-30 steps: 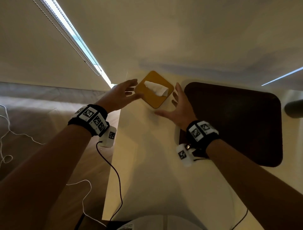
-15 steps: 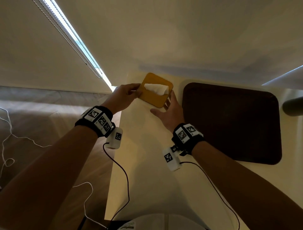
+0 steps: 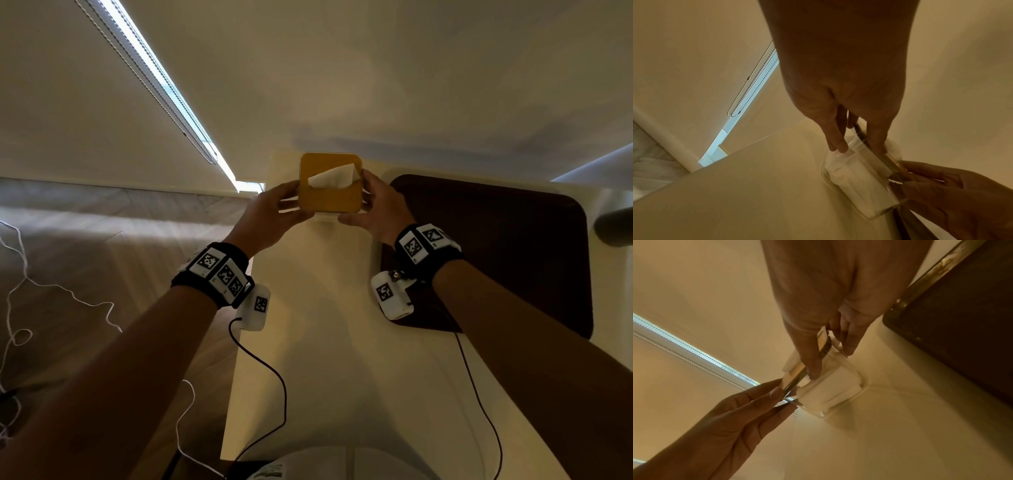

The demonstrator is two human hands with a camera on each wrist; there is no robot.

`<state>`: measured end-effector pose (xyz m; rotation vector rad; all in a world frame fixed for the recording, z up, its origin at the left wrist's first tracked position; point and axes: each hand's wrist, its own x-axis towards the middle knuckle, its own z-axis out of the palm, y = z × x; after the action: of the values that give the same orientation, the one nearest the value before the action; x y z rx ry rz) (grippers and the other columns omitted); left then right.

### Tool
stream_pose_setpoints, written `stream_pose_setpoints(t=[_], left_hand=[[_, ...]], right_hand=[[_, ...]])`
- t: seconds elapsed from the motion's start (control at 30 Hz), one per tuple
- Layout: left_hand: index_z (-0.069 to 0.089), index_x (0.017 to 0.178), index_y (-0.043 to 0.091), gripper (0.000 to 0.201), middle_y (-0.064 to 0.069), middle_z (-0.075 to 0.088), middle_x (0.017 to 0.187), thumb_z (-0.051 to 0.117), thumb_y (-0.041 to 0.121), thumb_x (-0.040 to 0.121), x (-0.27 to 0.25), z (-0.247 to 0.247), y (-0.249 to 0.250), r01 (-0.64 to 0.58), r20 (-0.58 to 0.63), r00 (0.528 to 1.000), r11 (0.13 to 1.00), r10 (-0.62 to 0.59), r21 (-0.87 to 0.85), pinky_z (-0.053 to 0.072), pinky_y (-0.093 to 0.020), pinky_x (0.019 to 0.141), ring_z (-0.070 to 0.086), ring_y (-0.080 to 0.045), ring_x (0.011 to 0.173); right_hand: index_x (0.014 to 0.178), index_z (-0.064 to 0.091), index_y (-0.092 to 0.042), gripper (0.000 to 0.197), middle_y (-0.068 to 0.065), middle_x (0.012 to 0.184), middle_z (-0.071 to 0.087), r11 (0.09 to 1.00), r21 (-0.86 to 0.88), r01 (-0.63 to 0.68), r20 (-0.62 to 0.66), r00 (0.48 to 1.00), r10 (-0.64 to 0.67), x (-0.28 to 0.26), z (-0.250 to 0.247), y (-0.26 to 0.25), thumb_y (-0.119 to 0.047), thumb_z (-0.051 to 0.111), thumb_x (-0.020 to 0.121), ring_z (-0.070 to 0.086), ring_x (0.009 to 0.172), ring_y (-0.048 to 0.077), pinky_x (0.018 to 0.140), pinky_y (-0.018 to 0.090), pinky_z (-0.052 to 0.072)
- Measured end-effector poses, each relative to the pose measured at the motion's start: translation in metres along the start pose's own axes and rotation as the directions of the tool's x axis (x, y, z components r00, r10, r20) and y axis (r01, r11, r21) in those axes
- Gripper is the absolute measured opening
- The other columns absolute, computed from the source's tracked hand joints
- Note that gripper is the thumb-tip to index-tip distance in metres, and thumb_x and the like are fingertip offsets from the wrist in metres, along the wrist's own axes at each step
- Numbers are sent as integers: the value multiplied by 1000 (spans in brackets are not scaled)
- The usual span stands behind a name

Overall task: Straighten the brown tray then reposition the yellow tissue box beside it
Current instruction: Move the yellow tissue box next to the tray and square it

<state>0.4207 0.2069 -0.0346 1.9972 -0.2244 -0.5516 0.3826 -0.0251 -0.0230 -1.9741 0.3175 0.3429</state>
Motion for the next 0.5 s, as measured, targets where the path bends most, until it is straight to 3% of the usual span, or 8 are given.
stream_pose_setpoints(t=[0.2,0.4,0.5], left_hand=[[56,139,22,58,11,68,124,77,24,85,3,-4,-1,0,23,1000,1000,-1,15,46,-2,80,64,14,102],[54,141,22,58,14,66,124,75,23,87,5,-6,-2,3,38,999,999,-4,41,44,2,78,61,21,98],[54,142,23,58,13,66,126,74,24,88,5,-6,-2,-5,39,999,998,2,57,44,1,80,60,19,100]], right_hand=[[145,33,-23,98,3,140,51,999,30,-15,-33,999,16,-2,7,2,-22,89,65,54,122,18,98,40,50],[146,30,-19,98,6,143,49,999,41,-23,-69,997,26,-5,11,4,-19,87,67,52,123,17,95,28,47],[146,30,-19,96,6,142,49,999,42,-19,-69,997,22,-6,12,3,-19,87,68,52,123,17,95,27,47]])
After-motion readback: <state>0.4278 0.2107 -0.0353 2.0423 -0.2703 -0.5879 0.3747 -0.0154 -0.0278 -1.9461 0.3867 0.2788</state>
